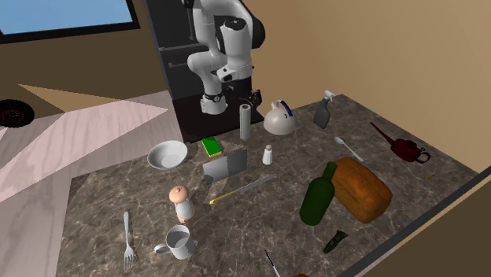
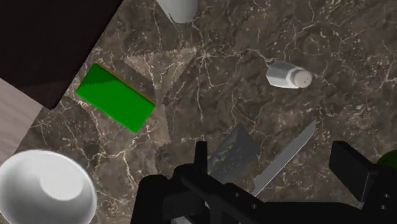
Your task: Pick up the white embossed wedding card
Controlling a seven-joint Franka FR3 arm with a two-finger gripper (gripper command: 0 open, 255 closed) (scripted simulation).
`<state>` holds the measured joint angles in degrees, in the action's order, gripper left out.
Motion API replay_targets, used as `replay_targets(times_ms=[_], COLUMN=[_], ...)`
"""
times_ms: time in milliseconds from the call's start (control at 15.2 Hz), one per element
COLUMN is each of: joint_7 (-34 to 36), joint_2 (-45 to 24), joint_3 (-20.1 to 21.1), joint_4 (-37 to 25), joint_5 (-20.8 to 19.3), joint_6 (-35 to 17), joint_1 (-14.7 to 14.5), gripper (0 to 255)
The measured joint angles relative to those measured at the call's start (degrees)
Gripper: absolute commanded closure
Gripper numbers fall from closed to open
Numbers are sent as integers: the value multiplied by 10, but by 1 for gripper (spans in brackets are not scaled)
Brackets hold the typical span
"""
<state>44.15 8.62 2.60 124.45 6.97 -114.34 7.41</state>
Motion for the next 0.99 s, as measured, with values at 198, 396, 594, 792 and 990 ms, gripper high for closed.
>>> replay_targets(times_ms=[198,396,594,792,990], joint_7=[53,107,149,172,168], joint_2=[-68,-129,-191,-230,-243], joint_3=[-4,-7,-16,-18,-18], joint_4=[-26,-53,-92,-105,-97], joint_5=[17,37,58,72,76], joint_6=[-25,-44,-51,-70,-90], joint_1=[7,11,19,20,21], gripper=[0,0,0,0,0])
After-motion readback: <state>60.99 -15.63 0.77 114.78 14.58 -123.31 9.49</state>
